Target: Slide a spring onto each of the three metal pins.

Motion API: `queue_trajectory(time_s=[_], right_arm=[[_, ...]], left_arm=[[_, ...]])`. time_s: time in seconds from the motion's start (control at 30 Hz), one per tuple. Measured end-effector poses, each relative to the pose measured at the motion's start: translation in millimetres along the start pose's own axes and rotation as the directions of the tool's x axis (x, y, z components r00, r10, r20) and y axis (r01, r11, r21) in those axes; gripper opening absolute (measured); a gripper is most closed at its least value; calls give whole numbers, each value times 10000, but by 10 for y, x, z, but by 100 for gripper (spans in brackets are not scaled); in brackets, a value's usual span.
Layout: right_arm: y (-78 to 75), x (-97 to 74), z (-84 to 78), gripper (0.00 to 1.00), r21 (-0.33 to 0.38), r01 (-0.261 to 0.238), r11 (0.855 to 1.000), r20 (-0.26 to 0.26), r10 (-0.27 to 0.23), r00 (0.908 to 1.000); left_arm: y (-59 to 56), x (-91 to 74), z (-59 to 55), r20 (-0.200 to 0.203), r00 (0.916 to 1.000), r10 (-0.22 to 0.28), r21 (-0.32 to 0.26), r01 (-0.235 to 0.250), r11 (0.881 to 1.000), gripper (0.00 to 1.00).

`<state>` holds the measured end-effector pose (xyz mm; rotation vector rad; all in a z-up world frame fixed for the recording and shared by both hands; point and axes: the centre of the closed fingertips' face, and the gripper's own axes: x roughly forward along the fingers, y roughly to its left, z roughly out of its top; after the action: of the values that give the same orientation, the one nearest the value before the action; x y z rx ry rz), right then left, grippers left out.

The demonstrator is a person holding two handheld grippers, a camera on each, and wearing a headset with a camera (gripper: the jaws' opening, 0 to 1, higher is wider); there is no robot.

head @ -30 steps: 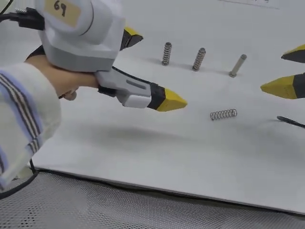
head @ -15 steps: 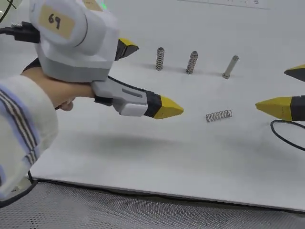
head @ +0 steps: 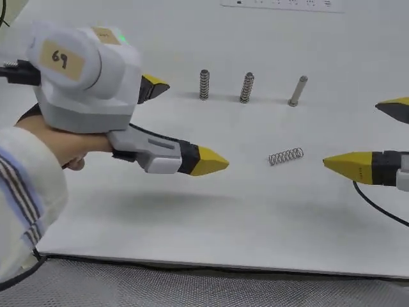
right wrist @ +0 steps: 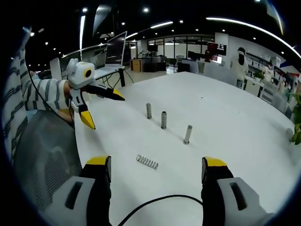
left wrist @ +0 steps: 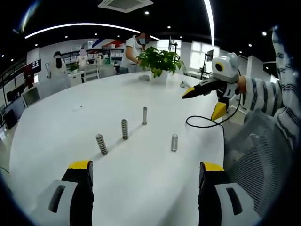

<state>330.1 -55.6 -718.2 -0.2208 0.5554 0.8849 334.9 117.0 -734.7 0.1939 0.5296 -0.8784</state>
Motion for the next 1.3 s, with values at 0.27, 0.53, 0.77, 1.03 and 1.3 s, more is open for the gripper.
queue_trajectory(time_s=[0.27,0.53,0.77,1.03,1.3], right_arm=[[-1,5,76,95,366,234,9991,615,-257,9978],[-42,-14,81,100,542,467,9974,733,-506,9960],[-70,-21,61,100,649,582,9962,726,-629,9954],[-90,-46,15,98,746,650,9951,588,-695,9958],[-70,-79,19,98,965,625,9934,752,-699,9947]], left_arm=[[-43,17,-5,-38,9998,-185,11,185,9998,91],[-71,45,53,32,9992,-402,38,402,9992,92],[-66,85,99,37,9990,-448,178,447,9988,92],[-42,166,138,-11,9984,-560,298,560,9980,88],[-169,340,173,-135,9944,-1043,447,1048,9935,84]])
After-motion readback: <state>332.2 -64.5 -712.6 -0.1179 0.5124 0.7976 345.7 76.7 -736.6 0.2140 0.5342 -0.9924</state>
